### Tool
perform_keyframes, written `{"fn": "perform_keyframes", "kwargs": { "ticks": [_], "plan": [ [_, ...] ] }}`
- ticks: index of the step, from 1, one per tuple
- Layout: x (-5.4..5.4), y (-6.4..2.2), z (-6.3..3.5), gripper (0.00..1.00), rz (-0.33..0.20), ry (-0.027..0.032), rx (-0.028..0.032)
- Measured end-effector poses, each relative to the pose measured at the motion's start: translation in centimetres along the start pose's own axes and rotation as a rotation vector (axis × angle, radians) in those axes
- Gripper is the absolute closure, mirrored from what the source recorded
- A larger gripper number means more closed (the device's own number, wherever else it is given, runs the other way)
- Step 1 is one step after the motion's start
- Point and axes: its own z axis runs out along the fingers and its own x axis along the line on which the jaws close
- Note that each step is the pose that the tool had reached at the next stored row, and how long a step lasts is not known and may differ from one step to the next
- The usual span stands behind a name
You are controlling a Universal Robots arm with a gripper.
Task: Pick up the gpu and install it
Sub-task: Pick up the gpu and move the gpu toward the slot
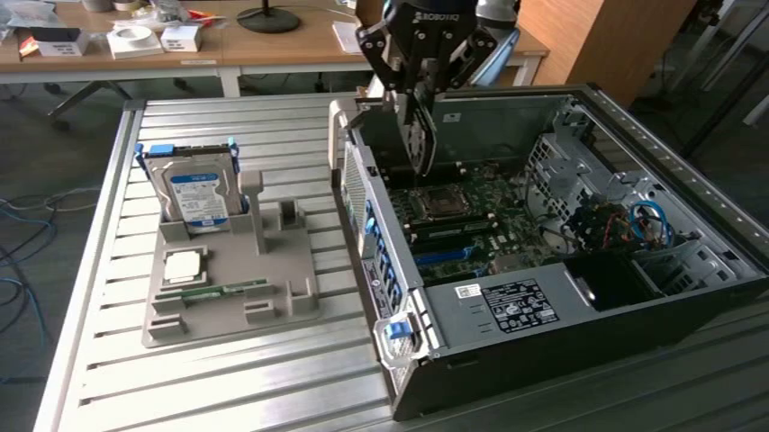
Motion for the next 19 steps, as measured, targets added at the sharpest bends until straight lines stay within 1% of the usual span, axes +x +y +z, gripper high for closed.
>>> {"fn": "perform_keyframes", "kwargs": {
  "ticks": [13,19],
  "plan": [
    [-3.7,0.23,0.2,0.74,0.0,0.0,0.0],
    [-5.8,0.37,0.29,0.74,0.0,0.0,0.0]
  ]
}}
